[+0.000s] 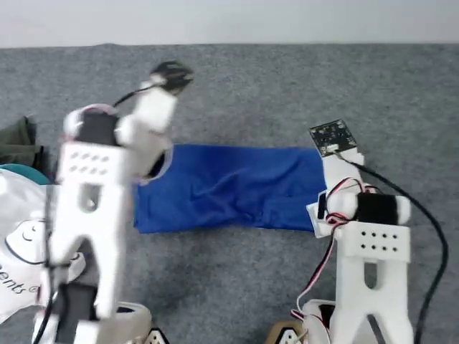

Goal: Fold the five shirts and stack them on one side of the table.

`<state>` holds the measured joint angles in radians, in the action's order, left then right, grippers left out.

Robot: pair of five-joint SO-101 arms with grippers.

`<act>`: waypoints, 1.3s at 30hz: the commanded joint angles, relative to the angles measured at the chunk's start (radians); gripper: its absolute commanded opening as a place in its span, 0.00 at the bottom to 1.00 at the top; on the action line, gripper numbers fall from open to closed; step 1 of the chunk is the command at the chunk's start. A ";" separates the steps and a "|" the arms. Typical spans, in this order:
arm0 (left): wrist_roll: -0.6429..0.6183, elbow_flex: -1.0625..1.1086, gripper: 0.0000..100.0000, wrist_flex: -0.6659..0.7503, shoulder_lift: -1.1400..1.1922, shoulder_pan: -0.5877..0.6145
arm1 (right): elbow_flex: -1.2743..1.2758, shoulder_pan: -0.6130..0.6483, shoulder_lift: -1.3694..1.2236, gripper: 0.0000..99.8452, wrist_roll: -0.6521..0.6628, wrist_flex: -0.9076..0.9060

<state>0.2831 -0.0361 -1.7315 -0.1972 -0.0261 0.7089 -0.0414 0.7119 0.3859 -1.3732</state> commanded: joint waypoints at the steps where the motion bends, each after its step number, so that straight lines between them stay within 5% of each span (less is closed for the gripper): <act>1: 0.040 0.111 0.00 -0.021 -0.176 0.118 | 0.060 -0.015 -0.041 0.01 0.057 0.147; 12: 0.100 0.346 0.00 -0.020 -0.433 0.236 | 0.086 -0.191 -0.455 0.01 0.147 0.429; 24: 0.092 0.397 0.00 0.089 -0.442 0.233 | -0.120 -0.179 -0.306 0.01 0.153 0.203; 39: 0.092 0.374 0.00 0.143 0.127 -0.037 | -0.120 -0.033 -0.487 0.01 0.152 0.294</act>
<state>0.3690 0.3874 -1.6057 -0.1496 -0.0261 0.6414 -0.0813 0.2716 0.5363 -1.1155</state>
